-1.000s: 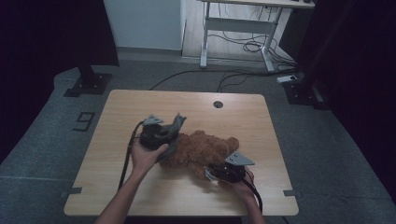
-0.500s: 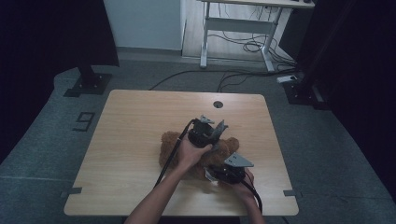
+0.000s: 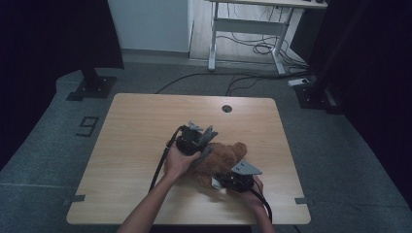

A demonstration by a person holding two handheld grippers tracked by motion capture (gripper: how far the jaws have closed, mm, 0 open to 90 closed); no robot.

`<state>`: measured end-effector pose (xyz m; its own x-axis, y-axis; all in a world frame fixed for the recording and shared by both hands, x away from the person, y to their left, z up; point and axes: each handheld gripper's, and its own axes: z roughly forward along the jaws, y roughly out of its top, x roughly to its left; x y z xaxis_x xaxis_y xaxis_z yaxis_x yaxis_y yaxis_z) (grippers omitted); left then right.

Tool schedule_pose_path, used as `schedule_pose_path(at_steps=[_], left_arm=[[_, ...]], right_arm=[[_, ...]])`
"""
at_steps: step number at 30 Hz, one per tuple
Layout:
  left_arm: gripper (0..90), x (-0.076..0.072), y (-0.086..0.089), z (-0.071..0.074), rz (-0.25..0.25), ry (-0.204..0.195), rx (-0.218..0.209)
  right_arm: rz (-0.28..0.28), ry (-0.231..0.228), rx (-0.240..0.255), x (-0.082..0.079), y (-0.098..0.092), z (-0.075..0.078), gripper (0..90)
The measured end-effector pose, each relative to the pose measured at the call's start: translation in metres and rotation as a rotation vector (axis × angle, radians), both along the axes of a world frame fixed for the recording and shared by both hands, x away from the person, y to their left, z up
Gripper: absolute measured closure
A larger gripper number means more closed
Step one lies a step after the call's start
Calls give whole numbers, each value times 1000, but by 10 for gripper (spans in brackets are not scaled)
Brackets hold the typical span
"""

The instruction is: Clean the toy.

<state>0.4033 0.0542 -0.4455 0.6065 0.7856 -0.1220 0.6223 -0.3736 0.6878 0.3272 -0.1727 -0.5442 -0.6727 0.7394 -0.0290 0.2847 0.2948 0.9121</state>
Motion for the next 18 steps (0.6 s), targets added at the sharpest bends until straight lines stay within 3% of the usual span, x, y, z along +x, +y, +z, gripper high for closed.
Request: schedule_pose_path(at_steps=[4, 7, 11, 14, 18], left_arm=[[759, -3, 26, 0, 25, 20, -23], [756, -7, 43, 0, 44, 11, -30], [755, -9, 73, 0, 115, -3, -40], [756, -10, 93, -8, 149, 23, -67], [756, -11, 116, -22, 200, 44, -25]], right_arm=[[4, -6, -9, 0, 2, -1, 404], [3, -6, -17, -1, 4, -2, 404], [4, 2, -12, -1, 4, -2, 405], [7, 8, -6, 0, 3, -2, 406], [4, 12, -4, 0, 3, -3, 408]])
